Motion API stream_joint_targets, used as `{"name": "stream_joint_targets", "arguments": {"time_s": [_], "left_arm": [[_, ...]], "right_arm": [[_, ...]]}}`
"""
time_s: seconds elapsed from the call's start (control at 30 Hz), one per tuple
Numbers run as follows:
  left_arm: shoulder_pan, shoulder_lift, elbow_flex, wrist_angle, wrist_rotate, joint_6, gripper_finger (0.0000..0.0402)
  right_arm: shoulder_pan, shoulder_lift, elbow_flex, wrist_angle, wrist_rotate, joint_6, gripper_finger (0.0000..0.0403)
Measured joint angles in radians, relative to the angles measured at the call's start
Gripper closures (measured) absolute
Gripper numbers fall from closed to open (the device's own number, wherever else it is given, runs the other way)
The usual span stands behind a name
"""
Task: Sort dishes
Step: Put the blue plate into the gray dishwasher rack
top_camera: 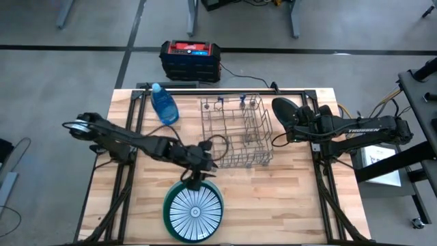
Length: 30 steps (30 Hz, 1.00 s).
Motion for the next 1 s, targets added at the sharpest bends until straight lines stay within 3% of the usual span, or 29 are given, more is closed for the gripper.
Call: {"name": "stream_joint_targets", "arguments": {"time_s": [0.33,0.8,1.0], "left_arm": [[0.005,0.087,0.0,0.007,-0.013,-0.085,0.0247],[0.033,0.107,0.002,-0.04,-0.118,-0.123,0.0247],[0.045,0.106,-0.003,-0.134,-0.184,-0.146,0.0247]], "right_arm": [[0.0,0.0,0.0,0.0,-0.001,-0.001,0.0387],[0.0,0.0,0.0,0.001,-0.003,-0.003,0.0387],[0.0,0.0,0.0,0.001,-0.003,-0.004,0.0387]]}}
